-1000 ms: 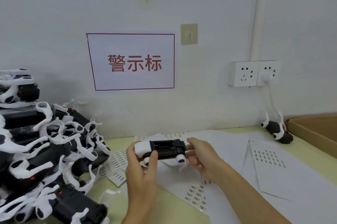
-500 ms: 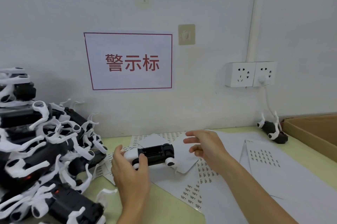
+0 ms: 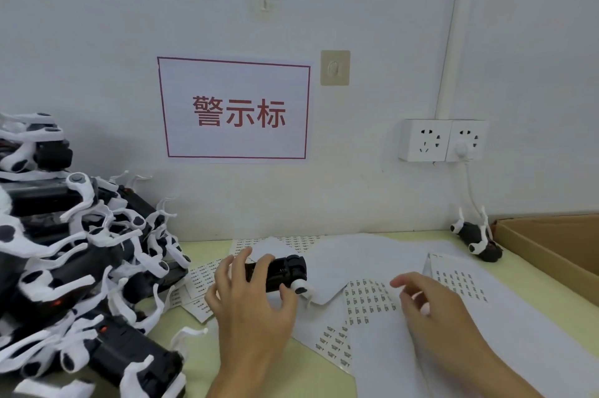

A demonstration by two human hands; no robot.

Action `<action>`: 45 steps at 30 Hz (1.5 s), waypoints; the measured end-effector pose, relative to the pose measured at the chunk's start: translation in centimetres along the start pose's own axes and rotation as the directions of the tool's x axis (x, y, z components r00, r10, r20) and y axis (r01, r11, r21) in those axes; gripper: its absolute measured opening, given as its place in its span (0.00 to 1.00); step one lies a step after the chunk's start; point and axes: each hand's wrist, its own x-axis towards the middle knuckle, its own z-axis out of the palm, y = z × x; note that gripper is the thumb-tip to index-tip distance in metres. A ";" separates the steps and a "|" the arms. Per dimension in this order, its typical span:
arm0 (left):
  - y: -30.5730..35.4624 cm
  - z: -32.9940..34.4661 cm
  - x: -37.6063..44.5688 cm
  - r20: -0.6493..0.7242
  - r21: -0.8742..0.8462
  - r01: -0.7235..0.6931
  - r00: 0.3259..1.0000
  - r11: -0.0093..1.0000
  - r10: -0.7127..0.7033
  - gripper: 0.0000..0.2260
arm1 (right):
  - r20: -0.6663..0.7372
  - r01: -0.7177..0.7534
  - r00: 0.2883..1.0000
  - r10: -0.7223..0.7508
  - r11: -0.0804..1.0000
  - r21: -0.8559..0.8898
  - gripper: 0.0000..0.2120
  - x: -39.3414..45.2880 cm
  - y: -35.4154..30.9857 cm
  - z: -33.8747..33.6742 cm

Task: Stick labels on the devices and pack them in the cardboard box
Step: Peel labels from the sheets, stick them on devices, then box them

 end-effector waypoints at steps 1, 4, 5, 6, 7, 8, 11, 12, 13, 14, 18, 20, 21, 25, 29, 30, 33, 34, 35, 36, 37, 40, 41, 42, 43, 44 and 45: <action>0.0 0.0 0.0 0.026 0.036 -0.010 1.000 0.999 0.009 0.22 | 0.002 0.027 1.000 -0.027 0.999 -0.022 0.15 -0.5 0.4 0.1; -0.1 -0.2 0.0 0.105 0.145 -0.056 0.994 0.988 0.041 0.24 | 0.020 0.097 0.995 -0.096 0.991 -0.087 0.13 -0.8 1.0 0.6; -0.2 -0.3 0.1 0.115 0.171 -0.066 0.992 0.983 0.047 0.24 | 0.051 0.117 0.992 -0.111 0.986 -0.120 0.12 -0.7 1.1 0.8; -0.3 -0.3 0.2 0.118 0.194 -0.076 0.992 0.978 0.054 0.23 | 0.089 0.134 0.989 -0.121 0.979 -0.157 0.11 -0.7 1.1 1.0; -0.4 -0.5 0.3 0.112 0.208 -0.089 0.991 0.974 0.066 0.23 | 0.124 0.148 0.984 -0.125 0.970 -0.195 0.11 -0.8 1.2 1.1; -0.4 -0.6 0.4 0.099 0.214 -0.101 0.992 0.972 0.081 0.22 | 0.149 0.156 0.981 -0.125 0.962 -0.224 0.11 -0.8 1.4 1.3; -0.2 -1.1 1.1 0.043 0.234 -0.083 0.996 0.969 0.075 0.23 | 0.174 0.166 0.977 -0.123 0.952 -0.256 0.13 -0.9 1.7 1.3; -0.2 -1.4 1.5 0.021 0.256 -0.065 0.998 0.964 0.061 0.24 | 0.178 0.169 0.976 -0.124 0.950 -0.263 0.13 -0.9 1.8 1.3; -0.3 -1.7 1.9 0.001 0.281 -0.045 0.999 0.959 0.047 0.24 | 0.181 0.170 0.975 -0.125 0.949 -0.264 0.13 -0.8 1.8 1.3; -0.4 -2.1 2.4 -0.003 0.310 -0.025 1.000 0.950 0.027 0.25 | 0.184 0.168 0.975 -0.122 0.950 -0.262 0.14 -0.8 1.9 1.4; -0.7 -3.0 3.2 0.092 0.430 0.050 0.991 0.901 -0.099 0.24 | 0.187 0.158 0.976 -0.109 0.949 -0.272 0.16 -0.7 2.3 1.7; -0.4 -2.7 3.0 0.114 0.459 0.061 0.985 0.886 -0.127 0.24 | 0.186 0.147 0.978 -0.099 0.952 -0.269 0.17 -0.6 2.5 1.7; -0.3 -2.6 3.0 0.117 0.466 0.061 0.985 0.883 -0.130 0.25 | 0.186 0.143 0.978 -0.095 0.953 -0.266 0.18 -0.6 2.5 1.7; 0.1 -2.3 2.8 0.142 0.475 0.040 0.982 0.879 -0.121 0.27 | 0.188 0.152 0.977 -0.102 0.949 -0.276 0.19 -0.5 2.5 1.8; 0.3 -2.5 2.7 0.173 0.459 -0.003 0.981 0.889 -0.086 0.28 | 0.185 0.156 0.977 -0.107 0.948 -0.277 0.20 -0.5 2.3 1.9; 0.4 -2.5 2.6 0.171 0.452 -0.020 0.983 0.892 -0.064 0.29 | 0.183 0.157 0.977 -0.109 0.948 -0.275 0.20 -0.6 2.3 1.9; 1.2 -3.0 2.5 0.102 0.322 -0.099 0.992 0.941 0.070 0.28 | 0.183 0.160 0.977 -0.111 0.947 -0.279 0.20 -0.6 2.3 1.8; 1.5 -3.1 2.5 0.054 0.248 -0.163 0.987 0.955 0.154 0.27 | 0.183 0.160 0.977 -0.111 0.947 -0.279 0.20 -0.7 2.2 1.8; 1.9 -3.0 2.5 -0.011 0.171 -0.242 0.969 0.955 0.247 0.25 | 0.181 0.159 0.977 -0.111 0.948 -0.276 0.19 -0.7 2.2 1.8; 2.5 -2.9 2.3 -0.062 0.083 -0.315 0.945 0.946 0.320 0.24 | 0.179 0.158 0.978 -0.112 0.949 -0.273 0.19 -0.7 2.1 1.8; 3.2 -2.8 2.0 -0.069 -0.020 -0.365 0.929 0.931 0.363 0.22 | 0.177 0.160 0.978 -0.114 0.949 -0.272 0.19 -0.7 2.0 1.8; 4.8 -1.5 0.0 0.178 -0.188 -0.414 0.877 0.890 0.446 0.16 | 0.175 0.174 0.976 -0.128 0.944 -0.279 0.19 -0.8 1.9 1.7; 4.8 -0.7 -0.9 0.279 -0.182 -0.436 0.837 0.881 0.471 0.15 | 0.176 0.179 0.975 -0.132 0.943 -0.279 0.19 -0.9 1.8 1.7; 4.5 0.3 -1.8 0.362 -0.169 -0.453 0.798 0.875 0.482 0.16 | 0.177 0.184 0.974 -0.138 0.943 -0.278 0.19 -0.9 1.8 1.7; 4.1 1.2 -2.4 0.436 -0.144 -0.457 0.767 0.877 0.471 0.19 | 0.177 0.189 0.974 -0.143 0.942 -0.276 0.18 -1.0 1.9 1.7; 3.8 1.7 -2.9 0.502 -0.119 -0.446 0.744 0.887 0.441 0.21 | 0.175 0.191 0.974 -0.146 0.943 -0.273 0.18 -1.0 1.9 1.6; 3.7 2.1 -3.0 0.546 -0.105 -0.426 0.730 0.898 0.410 0.23 | 0.171 0.191 0.974 -0.149 0.944 -0.268 0.18 -1.0 1.8 1.6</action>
